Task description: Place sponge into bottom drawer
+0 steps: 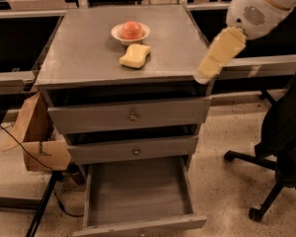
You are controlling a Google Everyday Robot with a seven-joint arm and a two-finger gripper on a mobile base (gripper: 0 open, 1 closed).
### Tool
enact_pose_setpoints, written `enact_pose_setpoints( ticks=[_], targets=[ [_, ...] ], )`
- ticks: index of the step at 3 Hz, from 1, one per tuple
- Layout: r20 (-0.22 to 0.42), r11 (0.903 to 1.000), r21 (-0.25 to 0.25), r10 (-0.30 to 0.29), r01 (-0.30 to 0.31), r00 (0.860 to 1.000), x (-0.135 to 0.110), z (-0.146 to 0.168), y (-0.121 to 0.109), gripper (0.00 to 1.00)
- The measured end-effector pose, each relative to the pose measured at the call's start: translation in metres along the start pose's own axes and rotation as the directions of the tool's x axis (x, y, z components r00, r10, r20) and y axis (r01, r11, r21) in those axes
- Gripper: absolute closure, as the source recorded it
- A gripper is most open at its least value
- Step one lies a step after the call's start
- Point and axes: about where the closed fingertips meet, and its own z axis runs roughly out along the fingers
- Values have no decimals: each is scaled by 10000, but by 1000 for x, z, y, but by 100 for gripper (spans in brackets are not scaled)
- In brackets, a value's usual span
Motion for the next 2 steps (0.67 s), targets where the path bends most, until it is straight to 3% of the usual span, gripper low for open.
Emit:
enact_pose_setpoints(
  ticks=[1,2],
  targets=[
    [917,9924,268,1172,-1201,9889,-40,14,6,0],
    [1737,9779,607,1872,-2002,9668,-91,29,22,0]
  ],
)
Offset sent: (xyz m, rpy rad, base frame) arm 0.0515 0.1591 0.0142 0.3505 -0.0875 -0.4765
